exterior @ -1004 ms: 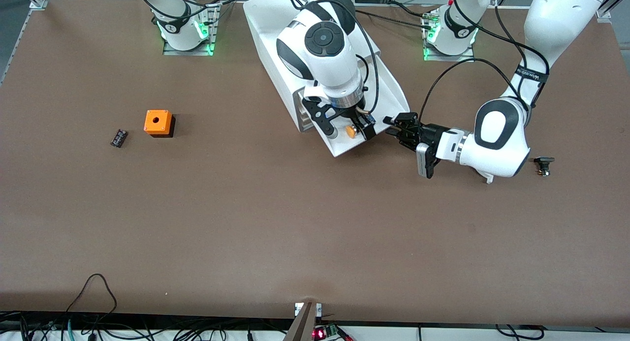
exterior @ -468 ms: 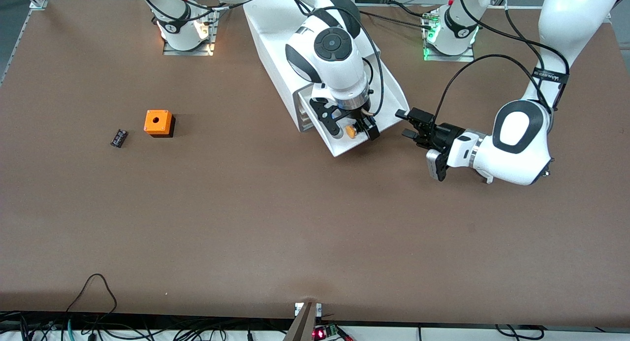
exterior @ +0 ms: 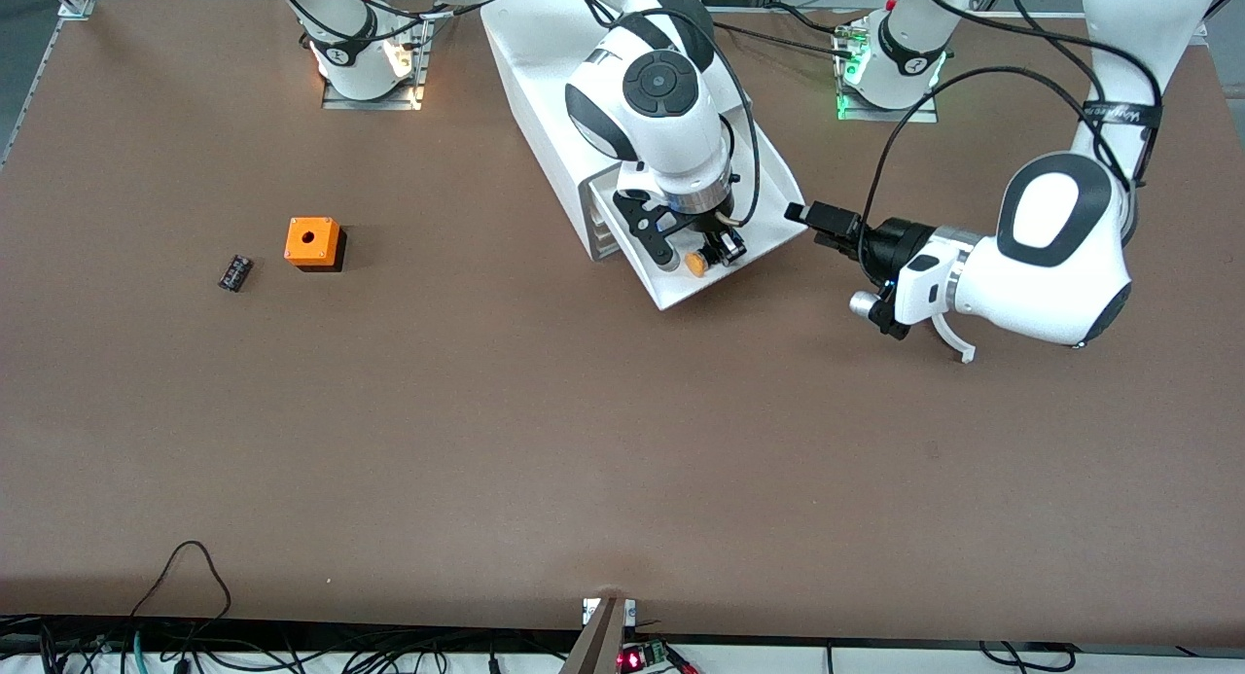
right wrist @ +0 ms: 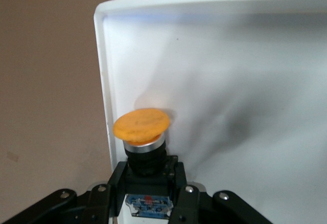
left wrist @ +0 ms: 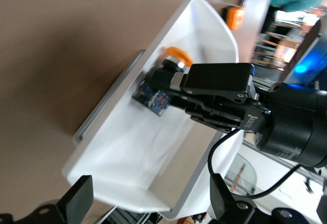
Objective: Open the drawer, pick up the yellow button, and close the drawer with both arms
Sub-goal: 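Lift the orange button out with the right gripper while the left gripper withdraws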
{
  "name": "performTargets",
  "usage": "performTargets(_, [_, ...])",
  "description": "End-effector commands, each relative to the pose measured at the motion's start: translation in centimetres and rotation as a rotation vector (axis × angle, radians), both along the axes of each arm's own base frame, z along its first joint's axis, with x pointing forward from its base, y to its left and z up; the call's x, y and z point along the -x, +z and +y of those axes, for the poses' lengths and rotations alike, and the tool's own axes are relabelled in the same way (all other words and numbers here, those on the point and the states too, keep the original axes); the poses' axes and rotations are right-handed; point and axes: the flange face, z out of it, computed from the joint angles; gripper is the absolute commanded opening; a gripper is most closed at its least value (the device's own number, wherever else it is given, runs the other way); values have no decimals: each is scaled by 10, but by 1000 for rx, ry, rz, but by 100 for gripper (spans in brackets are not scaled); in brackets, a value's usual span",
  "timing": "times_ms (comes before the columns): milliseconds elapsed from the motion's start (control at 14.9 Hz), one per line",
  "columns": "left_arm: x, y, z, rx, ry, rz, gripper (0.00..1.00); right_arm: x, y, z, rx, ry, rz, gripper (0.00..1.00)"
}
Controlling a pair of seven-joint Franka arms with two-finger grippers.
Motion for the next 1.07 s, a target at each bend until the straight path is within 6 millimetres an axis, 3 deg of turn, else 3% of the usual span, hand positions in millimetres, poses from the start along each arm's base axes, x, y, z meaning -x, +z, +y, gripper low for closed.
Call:
performTargets(0, [-2, 50, -17, -204, -4, -27, 100, 1, 29, -2, 16, -5, -3, 0])
performTargets(201, [-3, 78, -22, -409, -30, -99, 100, -20, 60, -19, -1, 47, -43, 0])
performTargets(401, [-14, 99, -9, -617, -72, -255, 100, -55, 92, -62, -13, 146, -98, 0])
performTargets(602, [-29, 113, 10, -786, -100, -381, 100, -101, 125, -140, -25, 306, -100, 0])
performTargets(736, [-40, 109, 3, -840, -125, -449, 100, -130, 134, -195, -28, 430, -96, 0])
performTargets(803, [-42, 113, 4, -842, -122, -466, 100, -141, 134, -218, -20, 484, -97, 0])
performTargets(1004, [-51, 97, -7, -855, -5, -451, 100, -170, 125, -293, 7, 670, -70, 0])
